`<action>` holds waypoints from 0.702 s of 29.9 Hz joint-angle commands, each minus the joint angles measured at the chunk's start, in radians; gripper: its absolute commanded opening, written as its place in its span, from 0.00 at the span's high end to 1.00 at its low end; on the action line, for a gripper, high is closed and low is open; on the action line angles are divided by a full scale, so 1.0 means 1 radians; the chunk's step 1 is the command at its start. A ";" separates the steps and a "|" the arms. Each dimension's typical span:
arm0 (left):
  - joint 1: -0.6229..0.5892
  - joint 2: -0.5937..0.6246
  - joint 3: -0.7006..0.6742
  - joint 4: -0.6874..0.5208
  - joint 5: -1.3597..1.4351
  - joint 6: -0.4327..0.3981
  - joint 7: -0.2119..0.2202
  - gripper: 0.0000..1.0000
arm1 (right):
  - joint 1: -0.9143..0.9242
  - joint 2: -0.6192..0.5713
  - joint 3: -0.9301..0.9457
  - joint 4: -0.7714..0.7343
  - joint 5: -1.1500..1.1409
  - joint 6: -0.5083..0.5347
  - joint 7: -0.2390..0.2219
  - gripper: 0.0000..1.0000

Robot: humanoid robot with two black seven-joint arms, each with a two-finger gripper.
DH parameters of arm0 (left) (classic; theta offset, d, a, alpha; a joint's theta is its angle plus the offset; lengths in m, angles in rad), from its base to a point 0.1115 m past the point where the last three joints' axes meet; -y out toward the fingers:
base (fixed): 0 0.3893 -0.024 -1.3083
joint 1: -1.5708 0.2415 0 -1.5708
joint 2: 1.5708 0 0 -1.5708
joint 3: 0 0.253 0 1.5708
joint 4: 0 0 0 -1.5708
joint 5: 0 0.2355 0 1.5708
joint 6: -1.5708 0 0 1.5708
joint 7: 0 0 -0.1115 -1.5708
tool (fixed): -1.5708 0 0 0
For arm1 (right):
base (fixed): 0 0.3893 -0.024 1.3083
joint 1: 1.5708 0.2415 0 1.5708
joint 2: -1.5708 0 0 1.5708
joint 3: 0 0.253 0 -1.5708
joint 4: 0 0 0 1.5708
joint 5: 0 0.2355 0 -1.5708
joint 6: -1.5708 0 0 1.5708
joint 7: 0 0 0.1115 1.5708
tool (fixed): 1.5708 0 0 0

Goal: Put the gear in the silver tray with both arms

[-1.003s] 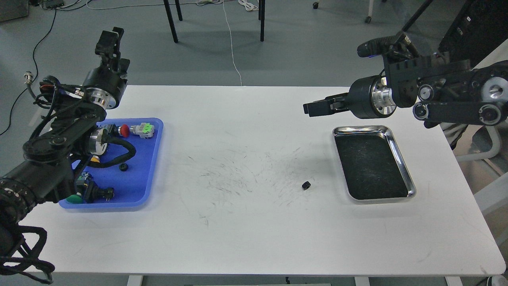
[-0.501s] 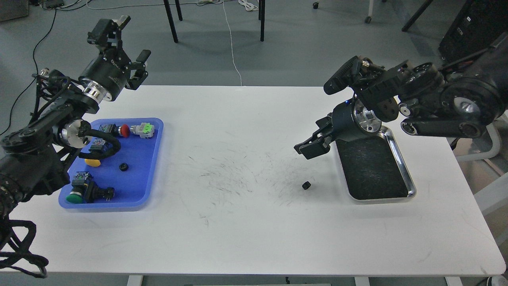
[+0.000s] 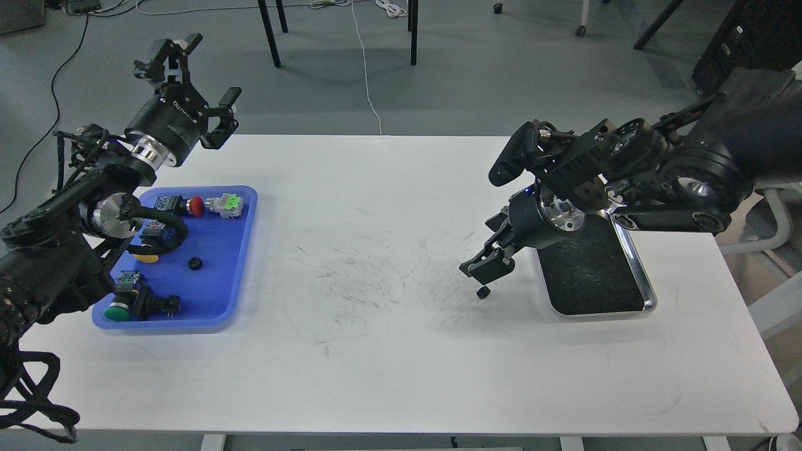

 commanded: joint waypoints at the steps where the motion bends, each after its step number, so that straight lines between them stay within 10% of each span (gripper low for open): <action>1: 0.003 -0.017 -0.001 0.022 -0.001 0.000 0.002 0.01 | -0.010 0.022 -0.033 -0.003 -0.002 0.000 0.038 0.07; 21: 0.003 -0.022 -0.015 0.036 -0.013 0.000 -0.008 0.01 | -0.223 0.112 -0.085 -0.227 -0.048 0.000 0.040 0.28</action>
